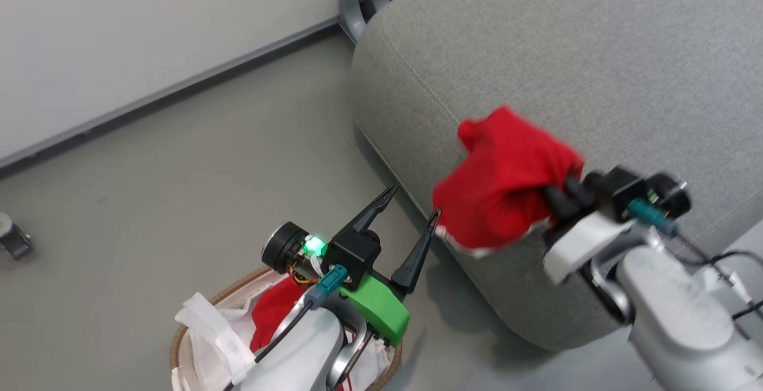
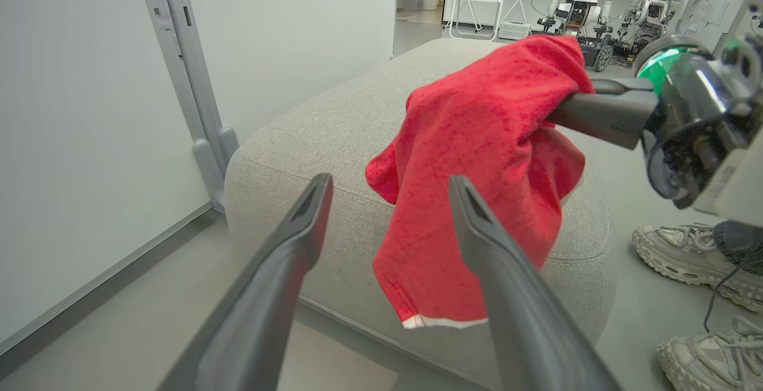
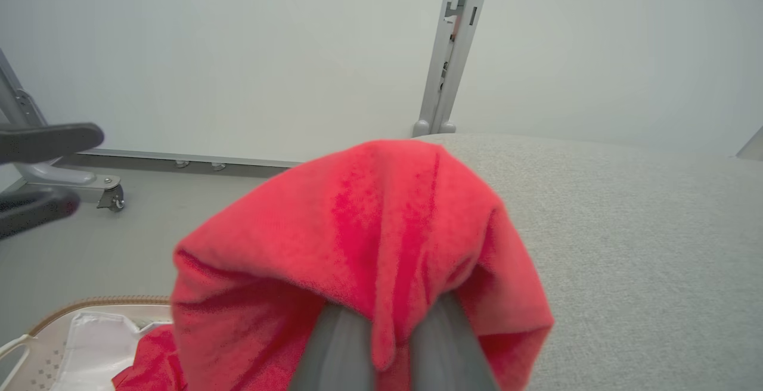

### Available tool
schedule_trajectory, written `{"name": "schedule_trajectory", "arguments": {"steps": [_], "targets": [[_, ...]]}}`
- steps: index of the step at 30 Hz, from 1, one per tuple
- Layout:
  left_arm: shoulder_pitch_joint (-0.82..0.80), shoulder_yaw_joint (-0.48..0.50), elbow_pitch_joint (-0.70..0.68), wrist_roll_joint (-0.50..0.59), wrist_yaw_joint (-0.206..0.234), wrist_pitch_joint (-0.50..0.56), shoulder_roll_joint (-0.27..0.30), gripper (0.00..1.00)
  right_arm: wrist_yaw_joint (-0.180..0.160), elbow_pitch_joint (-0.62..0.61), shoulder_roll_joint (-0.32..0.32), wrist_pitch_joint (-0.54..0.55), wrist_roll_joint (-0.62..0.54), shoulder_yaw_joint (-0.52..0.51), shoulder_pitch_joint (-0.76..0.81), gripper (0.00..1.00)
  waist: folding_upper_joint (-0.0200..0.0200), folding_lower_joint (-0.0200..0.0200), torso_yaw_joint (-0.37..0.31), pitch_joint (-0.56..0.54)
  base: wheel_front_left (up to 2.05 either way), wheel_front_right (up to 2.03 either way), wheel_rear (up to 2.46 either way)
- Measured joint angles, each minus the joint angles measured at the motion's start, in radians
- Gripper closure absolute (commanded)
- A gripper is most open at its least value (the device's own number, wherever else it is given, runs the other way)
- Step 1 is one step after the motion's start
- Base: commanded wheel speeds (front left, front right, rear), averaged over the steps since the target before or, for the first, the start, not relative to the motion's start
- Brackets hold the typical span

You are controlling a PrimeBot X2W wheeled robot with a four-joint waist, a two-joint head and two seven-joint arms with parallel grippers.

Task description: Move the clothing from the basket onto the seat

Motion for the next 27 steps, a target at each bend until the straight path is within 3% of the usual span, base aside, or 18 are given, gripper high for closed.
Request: {"name": "schedule_trajectory", "arguments": {"steps": [7, 16, 23, 27], "targets": [[-0.05, 0.009, 0.034, 0.049, -0.02, 0.0, 0.0, 0.0, 0.0, 0.027, -0.085, 0.0, -0.064, -0.144, -0.199, 1.0, 0.0, 0.0, -0.001, 0.104, 0.0, 0.0, 0.0], [-0.114, 0.031, 0.041, 0.116, -0.04, 0.0, 0.001, 0.0, 0.0, 0.212, -0.171, 0.0, -0.078, -0.302, -0.449, 1.0, -0.0001, 0.0001, 0.065, 0.267, 0.0, 0.0, 0.0], [-0.133, 0.047, 0.05, 0.14, -0.052, 0.0, 0.008, 0.0, 0.0, 0.355, -0.179, 0.0, -0.101, -0.419, -0.541, 1.0, -0.0001, 0.0003, 0.136, 0.375, 0.0, 0.0, 0.0], [-0.135, 0.069, 0.056, 0.141, -0.053, 0.0, 0.009, 0.0, 0.0, 0.403, -0.143, 0.0, -0.127, -0.452, -0.53, 1.0, -0.0001, 0.0003, 0.182, 0.418, 0.0, 0.0, 0.0]]}}
